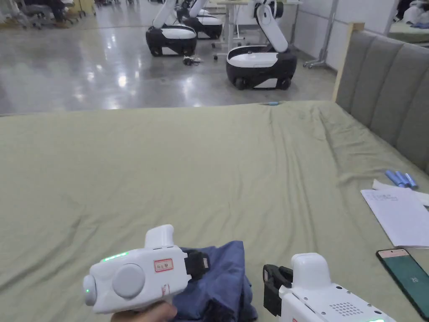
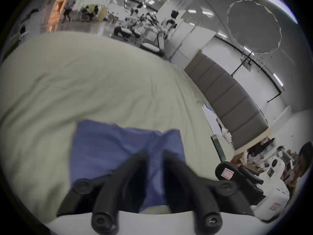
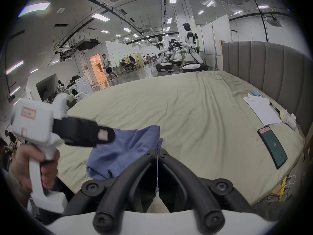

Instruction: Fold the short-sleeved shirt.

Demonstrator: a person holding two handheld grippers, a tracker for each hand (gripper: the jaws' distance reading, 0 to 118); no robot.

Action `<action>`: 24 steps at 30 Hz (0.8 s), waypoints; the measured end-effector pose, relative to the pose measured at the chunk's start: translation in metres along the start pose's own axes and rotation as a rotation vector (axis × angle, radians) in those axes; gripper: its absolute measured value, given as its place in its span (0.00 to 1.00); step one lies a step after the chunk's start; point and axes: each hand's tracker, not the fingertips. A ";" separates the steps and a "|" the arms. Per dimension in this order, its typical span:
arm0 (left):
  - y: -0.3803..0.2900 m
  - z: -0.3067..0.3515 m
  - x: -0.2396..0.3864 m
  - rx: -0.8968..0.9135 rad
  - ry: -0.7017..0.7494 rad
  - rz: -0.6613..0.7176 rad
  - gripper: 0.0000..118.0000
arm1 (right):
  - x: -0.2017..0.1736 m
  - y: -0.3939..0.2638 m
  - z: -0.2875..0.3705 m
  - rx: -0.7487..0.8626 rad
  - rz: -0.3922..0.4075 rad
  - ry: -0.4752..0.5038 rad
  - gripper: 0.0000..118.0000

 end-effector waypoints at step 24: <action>-0.019 0.085 -0.102 0.133 0.078 0.078 0.83 | 0.013 -0.021 -0.107 -0.341 -0.189 0.090 0.02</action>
